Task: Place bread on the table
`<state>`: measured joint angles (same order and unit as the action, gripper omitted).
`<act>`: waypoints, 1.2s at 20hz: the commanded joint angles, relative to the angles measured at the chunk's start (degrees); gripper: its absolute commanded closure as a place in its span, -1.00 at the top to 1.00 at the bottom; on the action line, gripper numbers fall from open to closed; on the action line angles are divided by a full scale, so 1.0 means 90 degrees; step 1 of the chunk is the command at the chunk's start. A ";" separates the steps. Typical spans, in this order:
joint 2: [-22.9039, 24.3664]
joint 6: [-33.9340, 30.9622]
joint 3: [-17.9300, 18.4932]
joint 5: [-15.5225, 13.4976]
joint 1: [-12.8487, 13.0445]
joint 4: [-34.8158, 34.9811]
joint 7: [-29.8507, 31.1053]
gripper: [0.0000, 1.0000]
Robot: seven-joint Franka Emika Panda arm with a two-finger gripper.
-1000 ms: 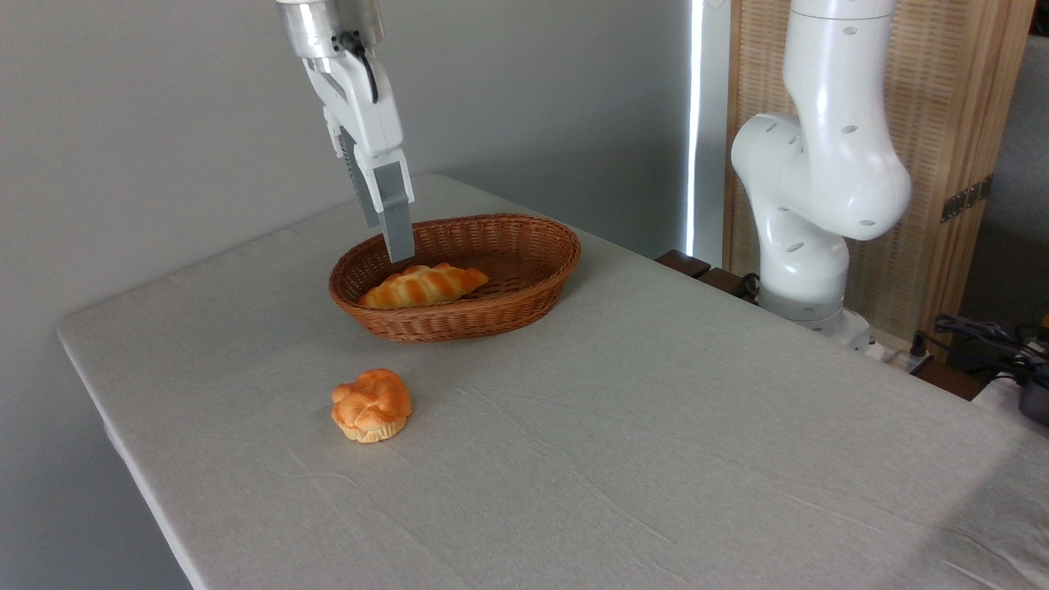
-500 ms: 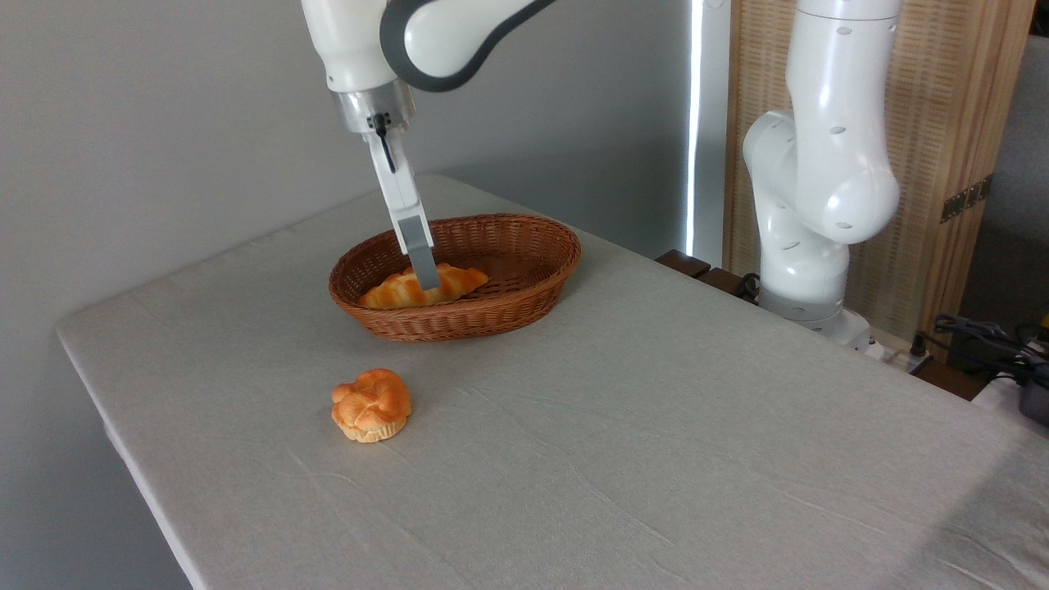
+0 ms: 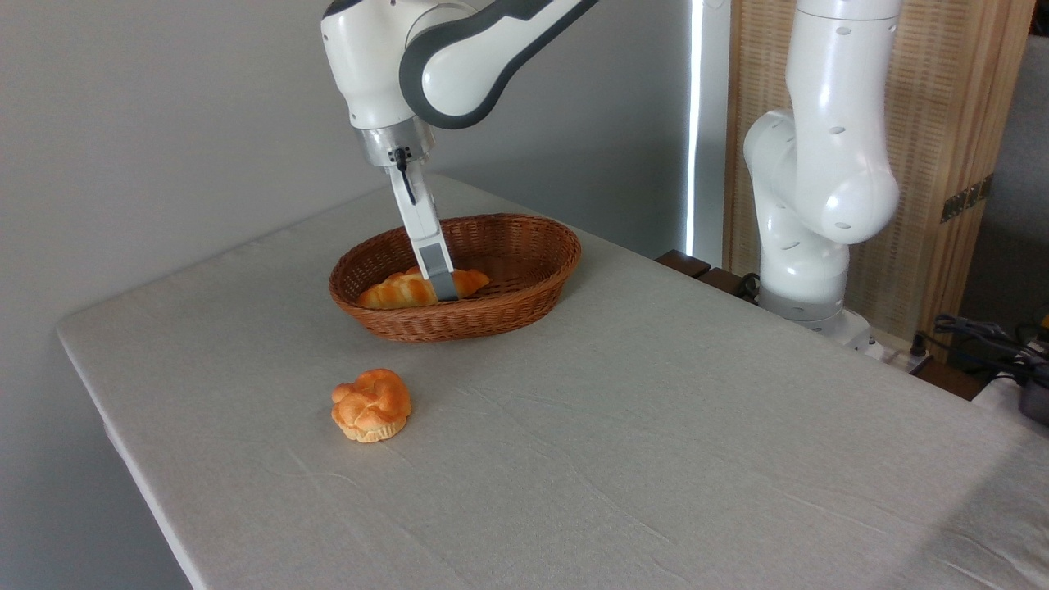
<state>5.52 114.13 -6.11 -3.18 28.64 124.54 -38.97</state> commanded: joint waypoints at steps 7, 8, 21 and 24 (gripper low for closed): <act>0.0021 0.0737 -0.0122 -0.0067 0.0011 0.0557 -0.0103 0.02; 0.0012 0.0737 -0.0122 -0.0067 0.0011 0.0557 -0.0103 -0.08; 0.0012 0.0708 -0.0122 -0.0067 0.0001 0.0547 -0.0113 -0.54; 0.0021 0.0688 -0.0122 -0.0067 -0.0019 0.0518 -0.0094 -0.54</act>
<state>5.54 119.20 -7.50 -3.58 28.76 127.61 -38.97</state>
